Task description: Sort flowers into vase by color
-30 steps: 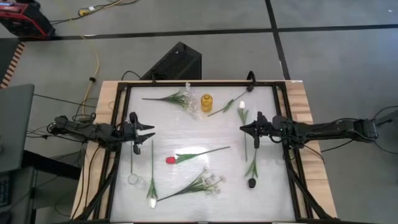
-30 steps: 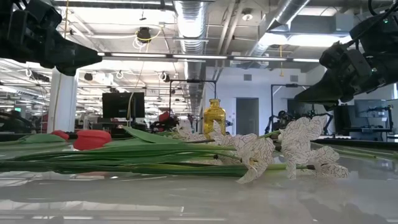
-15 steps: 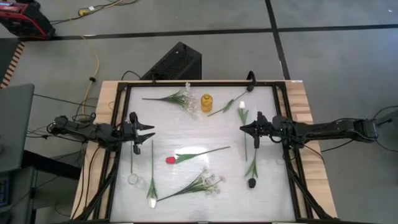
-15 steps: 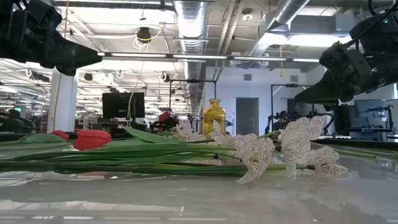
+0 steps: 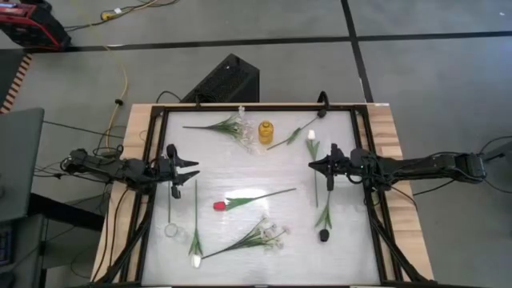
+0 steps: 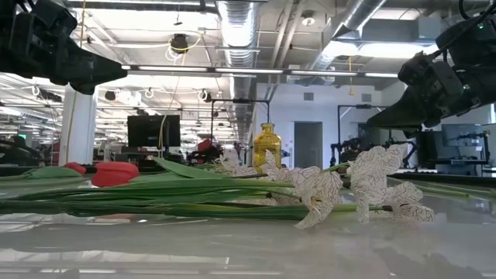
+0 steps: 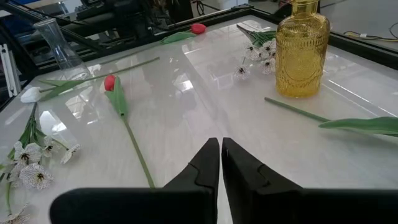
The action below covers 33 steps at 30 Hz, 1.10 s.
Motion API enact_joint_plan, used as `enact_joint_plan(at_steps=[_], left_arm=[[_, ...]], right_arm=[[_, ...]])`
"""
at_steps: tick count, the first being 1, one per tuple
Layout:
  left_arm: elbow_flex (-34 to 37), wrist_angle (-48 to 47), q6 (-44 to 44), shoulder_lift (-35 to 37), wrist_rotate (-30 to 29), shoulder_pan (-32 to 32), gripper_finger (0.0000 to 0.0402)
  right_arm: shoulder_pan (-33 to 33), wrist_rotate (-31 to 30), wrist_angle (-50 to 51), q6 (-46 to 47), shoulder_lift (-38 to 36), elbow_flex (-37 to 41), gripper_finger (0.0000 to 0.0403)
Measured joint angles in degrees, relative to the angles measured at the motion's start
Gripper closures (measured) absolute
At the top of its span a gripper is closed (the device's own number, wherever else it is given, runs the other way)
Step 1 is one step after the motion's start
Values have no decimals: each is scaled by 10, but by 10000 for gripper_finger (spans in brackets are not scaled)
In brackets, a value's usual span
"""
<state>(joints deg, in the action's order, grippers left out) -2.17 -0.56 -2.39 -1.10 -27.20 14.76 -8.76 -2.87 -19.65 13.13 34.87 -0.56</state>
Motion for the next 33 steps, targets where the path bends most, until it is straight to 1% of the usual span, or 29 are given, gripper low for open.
enact_joint_plan(at_steps=[7,9,10,12,14,15,17,19,21,22,24,28,30,31,33], left_arm=[[0,1,-9,0,0,0,275],[0,6,-6,0,0,0,275],[1,11,19,0,3,0,275],[1,23,115,0,14,0,275],[1,29,201,0,6,0,275],[1,29,222,0,-4,0,275],[1,33,226,0,-34,0,275],[1,34,226,0,-53,0,275],[6,42,229,0,-60,0,275],[7,42,229,0,-60,0,275],[11,43,227,0,-48,0,275],[13,45,226,-4,-11,0,275],[13,44,226,-4,0,0,275],[13,44,226,-4,1,0,275],[13,44,212,-4,2,0,275]], right_arm=[[0,0,-1,-1,0,0,355],[-1,-5,-12,-23,0,0,355],[0,-6,-20,-27,0,0,355],[1,-5,-47,2,0,0,355],[1,-5,-70,49,0,-6,355],[1,0,-72,61,0,-14,355],[3,27,-75,57,0,-35,355],[6,64,-73,18,4,-58,355],[14,97,-60,-14,14,-89,355],[21,106,-33,-33,20,-110,355],[39,114,65,-76,36,-161,355],[77,108,344,-154,87,-265,355],[99,107,454,-179,117,-312,355],[111,106,494,-189,133,-330,355],[137,106,504,-206,159,-344,355]])
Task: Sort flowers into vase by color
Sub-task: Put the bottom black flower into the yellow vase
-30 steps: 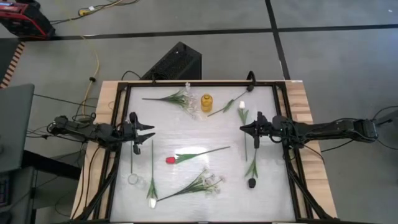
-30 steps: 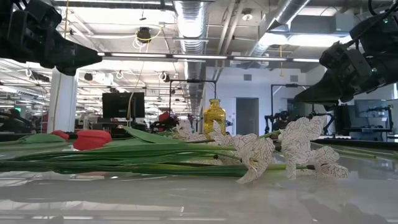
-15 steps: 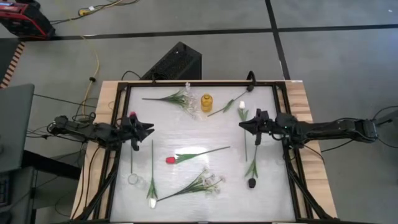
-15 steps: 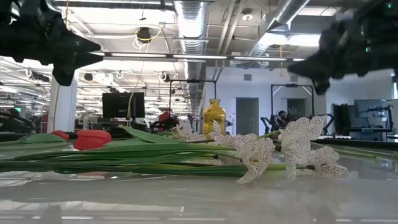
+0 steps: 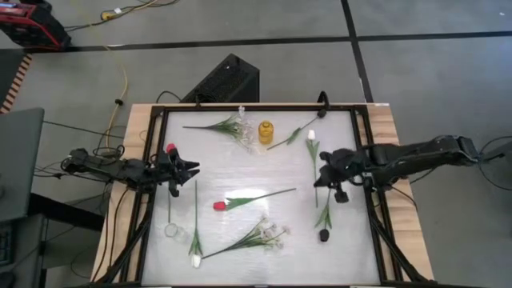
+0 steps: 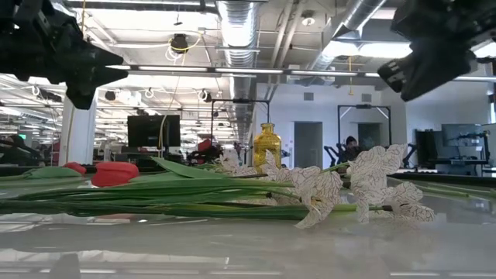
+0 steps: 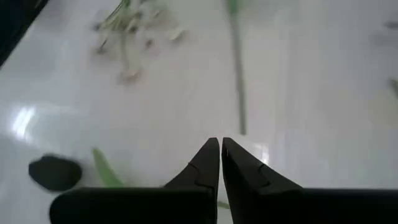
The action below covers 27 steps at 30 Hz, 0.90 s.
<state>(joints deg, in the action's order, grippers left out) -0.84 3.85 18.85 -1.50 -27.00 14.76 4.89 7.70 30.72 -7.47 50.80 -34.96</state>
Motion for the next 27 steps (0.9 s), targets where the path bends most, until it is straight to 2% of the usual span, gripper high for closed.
enact_joint_plan(at_steps=[5,8,10,12,15,19,27], left_arm=[[0,0,-35,0,12,0,275],[-3,3,-62,0,47,0,275],[-13,6,-72,-4,72,0,275],[-24,2,-72,-15,73,0,275],[-40,-20,-69,-49,62,0,275],[-63,-18,-63,-114,51,0,275],[-103,8,-93,-228,52,0,275]], right_arm=[[49,-5,62,-66,74,-52,355],[59,-31,93,-69,125,-81,355],[60,-38,116,-105,156,-102,355],[61,-54,168,-141,190,-126,355],[60,-94,271,-182,242,-159,355],[63,-98,373,-242,311,-170,355],[93,-121,371,-289,413,-171,355]])
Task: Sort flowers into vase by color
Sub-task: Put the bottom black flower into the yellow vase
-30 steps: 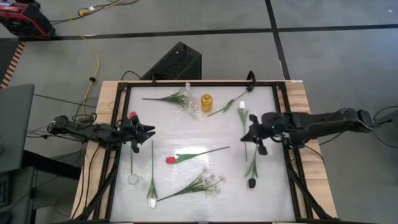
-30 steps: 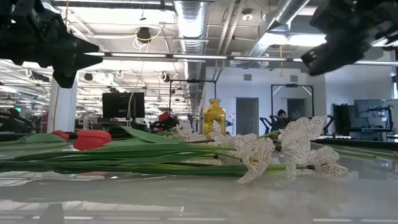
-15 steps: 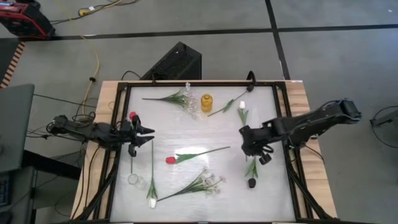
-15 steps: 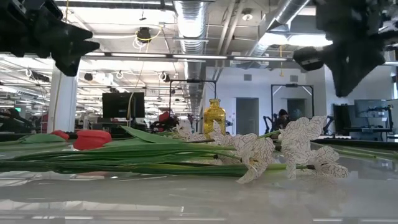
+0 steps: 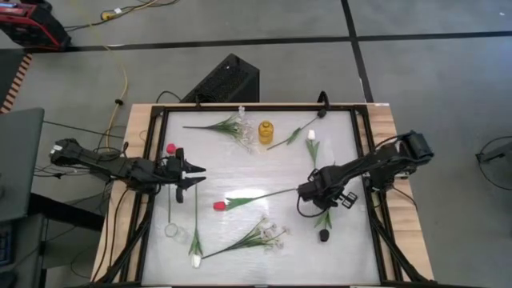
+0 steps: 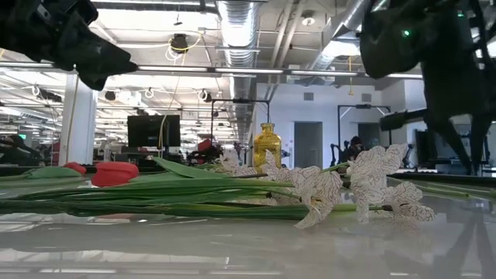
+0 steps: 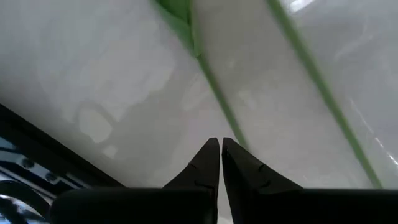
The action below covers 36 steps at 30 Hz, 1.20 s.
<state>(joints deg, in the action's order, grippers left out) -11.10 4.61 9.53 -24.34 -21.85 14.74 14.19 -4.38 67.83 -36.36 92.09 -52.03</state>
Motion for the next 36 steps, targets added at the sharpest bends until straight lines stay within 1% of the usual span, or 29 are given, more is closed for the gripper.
enact_joint_plan(at_steps=[6,8,10,16,20,25,29,32,36], left_arm=[[-6,26,-3,-46,-11,0,275],[-6,33,-4,-56,-21,0,275],[-6,38,-3,-62,-27,0,275],[-6,55,-3,-65,-18,0,275],[-6,54,0,-65,-14,0,275],[-6,54,0,-65,-14,0,275],[-6,54,0,-65,-14,0,275],[-6,54,1,-65,-14,0,275],[-6,50,1,-65,-14,0,275]], right_arm=[[25,-5,-7,-1,18,0,355],[31,-20,-20,-2,18,0,355],[36,-32,-28,-2,18,0,355],[50,-33,-27,-1,18,0,351],[58,-32,-29,-1,18,0,325],[61,-31,-40,27,18,0,266],[60,-28,-58,27,18,0,224],[60,-24,-67,27,23,0,211],[67,1,-77,9,56,0,218]])
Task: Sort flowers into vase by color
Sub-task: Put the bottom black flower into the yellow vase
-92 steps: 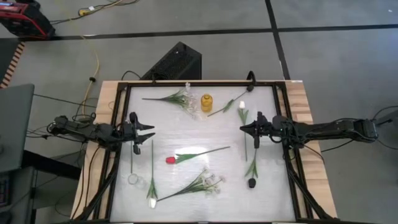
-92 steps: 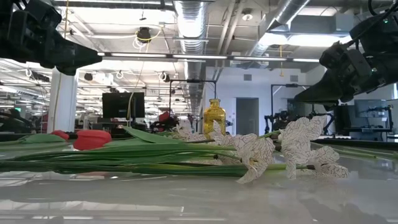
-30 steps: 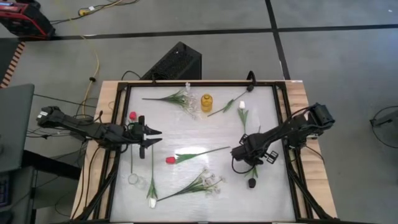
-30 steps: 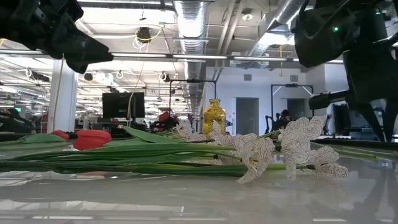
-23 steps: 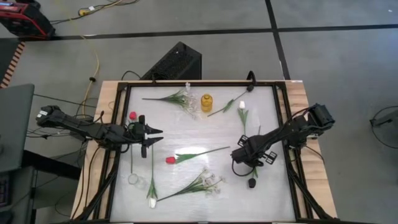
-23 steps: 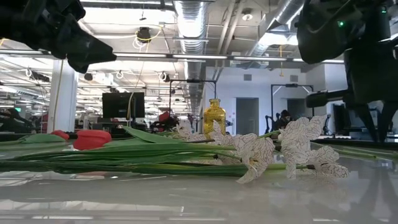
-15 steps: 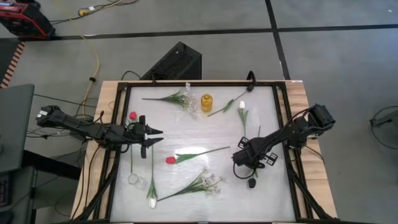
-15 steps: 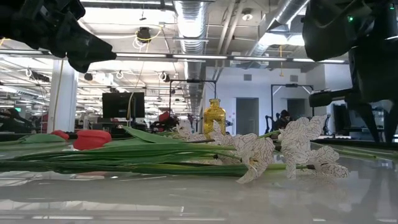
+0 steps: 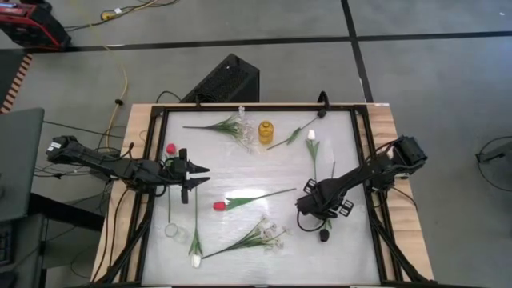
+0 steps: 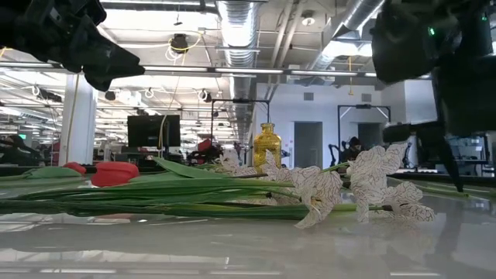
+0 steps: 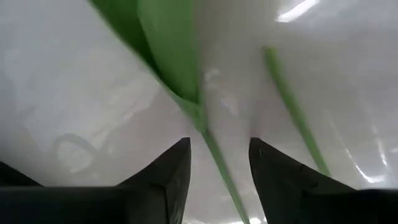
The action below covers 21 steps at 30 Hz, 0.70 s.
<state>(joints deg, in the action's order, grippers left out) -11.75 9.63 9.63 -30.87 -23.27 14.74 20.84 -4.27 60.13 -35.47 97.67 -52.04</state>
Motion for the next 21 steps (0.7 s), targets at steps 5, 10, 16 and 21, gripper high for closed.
enact_joint_plan(at_steps=[5,10,16,21], left_arm=[[0,-2,0,0,0,0,275],[0,-3,0,0,0,0,275],[0,-3,1,0,-11,0,275],[0,3,1,0,-13,0,275]], right_arm=[[26,-6,-13,0,43,-4,255],[46,6,-11,63,30,0,345],[56,79,-21,137,-47,2,380],[47,92,-56,203,-138,2,387]])
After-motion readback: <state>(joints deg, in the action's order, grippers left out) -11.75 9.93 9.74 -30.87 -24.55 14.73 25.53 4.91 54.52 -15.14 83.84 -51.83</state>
